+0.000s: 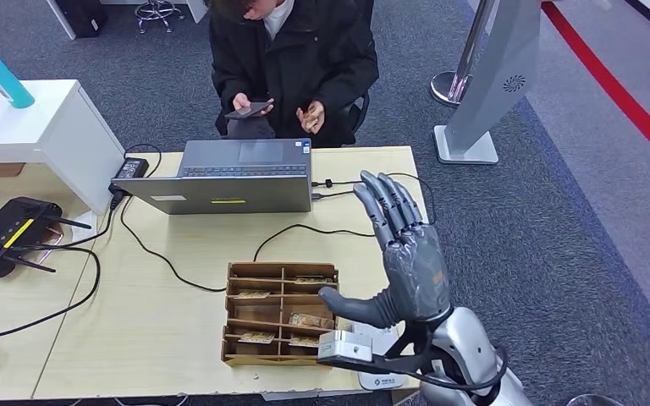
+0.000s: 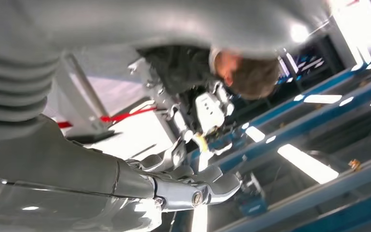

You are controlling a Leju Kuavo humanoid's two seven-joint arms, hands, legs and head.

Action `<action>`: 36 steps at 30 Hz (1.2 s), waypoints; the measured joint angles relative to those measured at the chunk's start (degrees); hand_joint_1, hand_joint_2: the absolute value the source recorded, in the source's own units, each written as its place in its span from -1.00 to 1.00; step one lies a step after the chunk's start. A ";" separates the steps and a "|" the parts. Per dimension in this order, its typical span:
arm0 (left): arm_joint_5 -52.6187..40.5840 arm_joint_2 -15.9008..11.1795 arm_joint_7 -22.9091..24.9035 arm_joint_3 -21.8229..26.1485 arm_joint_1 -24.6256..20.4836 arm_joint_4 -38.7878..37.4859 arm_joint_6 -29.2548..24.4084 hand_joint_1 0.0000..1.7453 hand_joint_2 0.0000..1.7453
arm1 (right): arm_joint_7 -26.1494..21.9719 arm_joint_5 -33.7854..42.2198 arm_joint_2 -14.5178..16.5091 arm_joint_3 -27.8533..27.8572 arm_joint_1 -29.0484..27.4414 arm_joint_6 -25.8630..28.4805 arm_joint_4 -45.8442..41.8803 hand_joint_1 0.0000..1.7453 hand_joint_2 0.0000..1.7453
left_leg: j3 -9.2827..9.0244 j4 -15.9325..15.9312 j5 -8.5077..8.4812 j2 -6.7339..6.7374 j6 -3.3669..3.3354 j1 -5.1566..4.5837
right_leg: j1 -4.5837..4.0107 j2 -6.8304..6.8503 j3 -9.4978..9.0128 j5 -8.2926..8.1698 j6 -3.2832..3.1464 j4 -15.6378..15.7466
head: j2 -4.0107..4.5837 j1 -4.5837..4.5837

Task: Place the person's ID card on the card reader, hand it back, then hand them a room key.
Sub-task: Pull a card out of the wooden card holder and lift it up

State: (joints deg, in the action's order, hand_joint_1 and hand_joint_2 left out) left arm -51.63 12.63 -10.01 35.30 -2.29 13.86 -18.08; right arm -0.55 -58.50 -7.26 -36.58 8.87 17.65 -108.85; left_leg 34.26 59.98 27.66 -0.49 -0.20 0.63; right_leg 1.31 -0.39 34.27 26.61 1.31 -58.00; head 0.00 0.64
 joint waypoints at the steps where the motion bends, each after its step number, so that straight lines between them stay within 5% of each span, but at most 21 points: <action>1: -0.08 0.00 0.09 0.00 0.00 0.03 0.01 -1.00 -1.00 | -0.08 0.08 0.00 -0.58 0.01 -0.40 0.16 -1.00 1.00 | 0.00 0.00 0.00 0.00 0.00 0.00 | 0.00 0.00 0.00 0.00 0.00 0.00 | 0.00 0.01; 21: -1.76 0.21 1.76 -0.11 -0.20 1.04 0.73 -1.00 -1.00 | 1.85 -0.68 0.45 -8.42 2.52 -6.32 9.46 -1.00 1.00 | 0.01 0.00 0.00 0.00 0.00 0.00 | 0.00 0.00 0.00 0.00 0.00 0.00 | 0.00 0.00; 36: -2.06 0.43 2.72 -1.02 -0.14 1.45 1.07 -1.00 -1.00 | 6.89 -8.98 0.83 -10.38 3.79 -8.08 15.57 -1.00 1.00 | 0.01 0.00 0.00 0.00 0.00 0.00 | 0.00 0.00 0.00 0.00 0.00 0.00 | 0.00 0.01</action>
State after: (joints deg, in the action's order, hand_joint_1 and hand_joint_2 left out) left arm -53.69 13.06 -7.29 34.28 -2.43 15.32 -17.01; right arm 6.34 -67.48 -6.43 -46.96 12.65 9.57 -93.28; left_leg 34.27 59.98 27.66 -0.49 -0.20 0.63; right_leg 1.31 -0.38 34.27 26.61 1.31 -58.00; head 0.00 0.65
